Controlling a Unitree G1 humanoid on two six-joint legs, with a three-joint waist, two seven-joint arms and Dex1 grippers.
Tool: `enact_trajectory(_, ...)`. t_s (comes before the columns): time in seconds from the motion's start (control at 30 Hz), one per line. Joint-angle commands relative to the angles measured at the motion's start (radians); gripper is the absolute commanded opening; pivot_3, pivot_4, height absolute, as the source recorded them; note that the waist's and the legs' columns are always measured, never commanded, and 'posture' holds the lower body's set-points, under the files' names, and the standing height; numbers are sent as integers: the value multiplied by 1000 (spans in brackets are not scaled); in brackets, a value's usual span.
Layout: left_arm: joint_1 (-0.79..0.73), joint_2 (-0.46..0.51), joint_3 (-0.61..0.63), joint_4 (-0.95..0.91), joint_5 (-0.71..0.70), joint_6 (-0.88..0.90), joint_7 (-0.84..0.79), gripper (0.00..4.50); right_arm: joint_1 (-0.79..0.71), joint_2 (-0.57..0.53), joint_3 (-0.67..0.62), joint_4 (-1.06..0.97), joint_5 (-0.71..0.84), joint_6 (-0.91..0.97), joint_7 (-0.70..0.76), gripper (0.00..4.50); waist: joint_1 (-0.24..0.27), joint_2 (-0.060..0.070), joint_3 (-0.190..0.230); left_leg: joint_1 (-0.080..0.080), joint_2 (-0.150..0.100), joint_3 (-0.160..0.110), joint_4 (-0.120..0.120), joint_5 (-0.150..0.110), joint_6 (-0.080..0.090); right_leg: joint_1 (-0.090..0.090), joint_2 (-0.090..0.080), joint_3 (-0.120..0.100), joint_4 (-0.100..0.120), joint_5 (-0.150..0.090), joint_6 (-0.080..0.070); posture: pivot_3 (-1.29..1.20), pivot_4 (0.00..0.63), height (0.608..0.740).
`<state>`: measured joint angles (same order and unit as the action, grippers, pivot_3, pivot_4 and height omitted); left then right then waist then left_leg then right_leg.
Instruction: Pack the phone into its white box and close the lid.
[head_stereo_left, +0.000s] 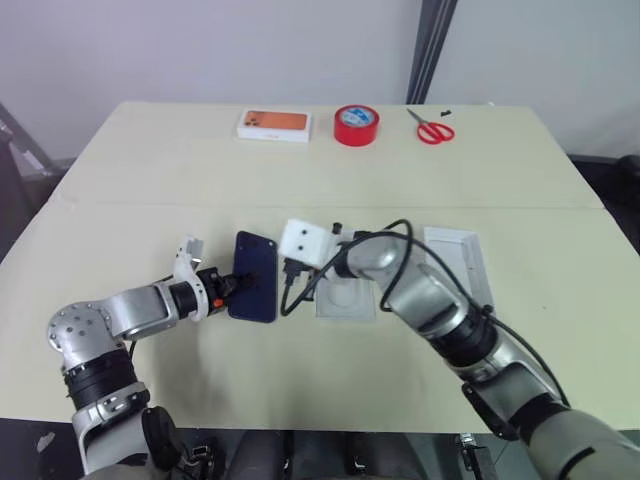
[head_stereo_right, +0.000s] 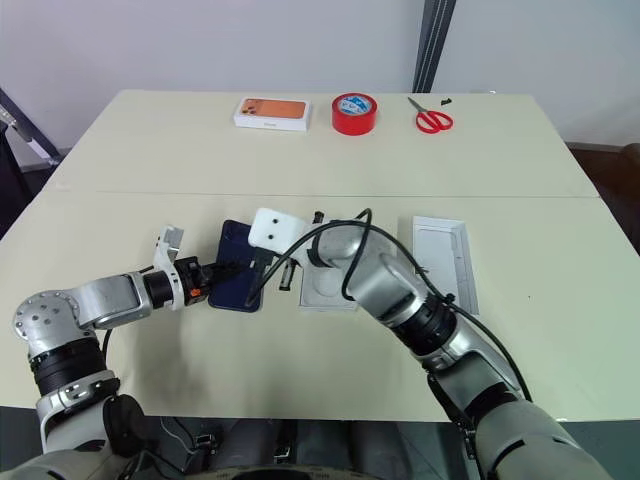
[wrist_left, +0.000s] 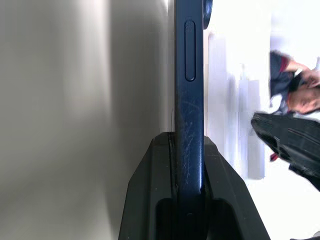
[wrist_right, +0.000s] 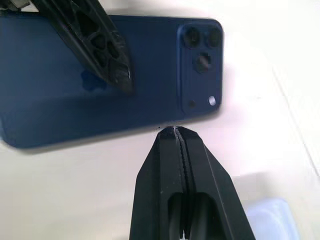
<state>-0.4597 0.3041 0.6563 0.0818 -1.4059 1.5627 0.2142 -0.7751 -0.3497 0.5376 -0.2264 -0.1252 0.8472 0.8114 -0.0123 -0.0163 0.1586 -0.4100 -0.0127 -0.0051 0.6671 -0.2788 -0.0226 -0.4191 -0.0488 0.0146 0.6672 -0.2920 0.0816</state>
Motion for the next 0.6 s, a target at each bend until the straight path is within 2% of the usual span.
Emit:
enact_trajectory(0.03, -39, -21, -22, -42, -214, -120, 104, 35, 30, -71, -115, -133, 87, -19, 66, 0, 4, 0, 0, 0, 0, 0, 0, 0, 0, 0, 0, 0, -1, 0, 0, 0, 150, 729)
enact_trajectory(0.13, -47, -57, -123, -84, -334, -226, 212, 35, 90, -173, -229, -199, 181, -50, 145, 0, 8, -1, 0, -1, 0, 0, 0, 0, 0, 1, -1, 0, -2, 0, 0, 0, 150, 729)
enact_trajectory(0.23, -56, -87, -234, -98, -372, -298, 279, 35, 157, -257, -305, -211, 239, -98, 187, 0, 4, -1, 0, 0, -1, 0, 0, 0, 1, 2, -1, 0, -2, 0, 0, 0, 150, 729)
enact_trajectory(0.4, -83, -162, -399, -58, -315, -366, 305, 35, 234, -356, -353, -157, 231, -156, 171, 0, -2, -1, 0, 0, -1, 0, 0, 0, 1, 2, 0, 0, -1, 0, 0, 0, 150, 729)
enact_trajectory(0.6, -98, -159, -501, -12, -255, -366, 265, 35, 250, -398, -372, -121, 224, -189, 134, 0, -2, -1, 0, 1, 0, 1, 0, 0, 1, 2, 2, 1, -1, 0, 0, 0, 150, 729)
